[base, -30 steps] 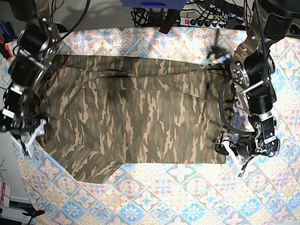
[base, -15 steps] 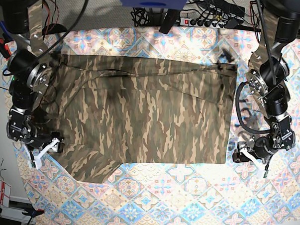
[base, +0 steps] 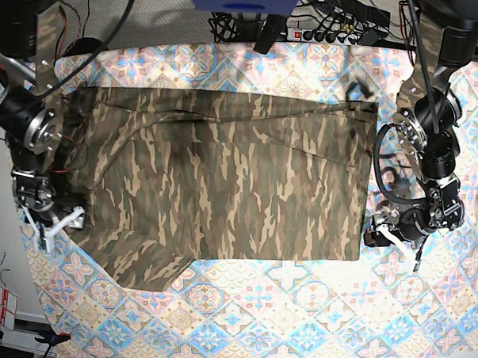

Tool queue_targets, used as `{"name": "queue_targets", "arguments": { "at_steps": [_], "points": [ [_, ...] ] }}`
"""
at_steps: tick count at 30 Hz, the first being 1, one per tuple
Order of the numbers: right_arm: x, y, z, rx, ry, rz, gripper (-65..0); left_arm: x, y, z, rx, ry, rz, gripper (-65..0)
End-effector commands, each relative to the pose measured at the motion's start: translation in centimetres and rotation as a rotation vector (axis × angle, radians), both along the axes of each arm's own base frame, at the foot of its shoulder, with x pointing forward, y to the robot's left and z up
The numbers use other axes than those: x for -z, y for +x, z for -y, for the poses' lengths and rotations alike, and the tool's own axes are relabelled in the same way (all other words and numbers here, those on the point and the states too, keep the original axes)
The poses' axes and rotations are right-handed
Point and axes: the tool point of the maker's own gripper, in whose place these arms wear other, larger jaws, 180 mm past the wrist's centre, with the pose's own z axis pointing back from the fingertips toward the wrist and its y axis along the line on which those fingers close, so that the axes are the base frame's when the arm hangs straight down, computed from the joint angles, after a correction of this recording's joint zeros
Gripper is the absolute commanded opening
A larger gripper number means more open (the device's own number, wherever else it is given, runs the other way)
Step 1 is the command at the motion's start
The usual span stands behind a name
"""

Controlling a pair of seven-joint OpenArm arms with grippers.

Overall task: Fold the T-shirt properly
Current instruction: 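Release the corners and move both grippers along the shirt's sides toward the hem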

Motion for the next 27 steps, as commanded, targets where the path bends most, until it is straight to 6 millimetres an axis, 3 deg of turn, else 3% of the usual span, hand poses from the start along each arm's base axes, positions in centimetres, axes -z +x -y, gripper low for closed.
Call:
{"name": "queue_targets", "arguments": {
  "at_steps": [1, 7, 13, 16, 19, 22, 24, 27],
  "points": [
    [-2.0, 0.9, 2.1, 0.029, -0.028, 0.064, -18.6, -2.3, 1.8, -0.9, -0.013, 0.006, 0.068, -25.7],
    [1.6, -2.8, 2.0, 0.028, -0.026, -0.013, -18.6, -1.3, 0.8, -1.0, -0.015, 0.010, 0.045, -25.7],
    [2.1, -3.1, 1.4, 0.032, -0.009, -0.023, -18.6, -1.2, 0.7, -0.9, -0.014, 0.008, 0.044, -25.7],
    [3.5, -2.6, -2.4, -0.022, 0.032, -0.038, -18.6, -1.2, 0.7, -1.0, -0.014, 0.011, 0.043, -25.7],
    [5.8, -4.5, -5.9, -0.093, 0.115, -0.117, -18.9, -1.2, 0.8, -0.9, -0.013, 0.010, 0.043, -25.7],
    [6.7, -4.6, -10.5, -0.173, 0.200, -0.160, -21.1, -1.2, 0.8, -0.8, -0.012, 0.008, 0.043, -25.7],
    [6.9, -4.5, -11.8, -0.187, 0.214, -0.164, -25.4, -1.2, 0.8, -0.7, -0.012, 0.007, 0.046, -25.7],
    [7.0, -4.6, -12.1, -0.190, 0.218, -0.167, -33.7, -1.2, 0.8, -0.7, -0.011, 0.007, 0.045, -25.7]
  ]
}}
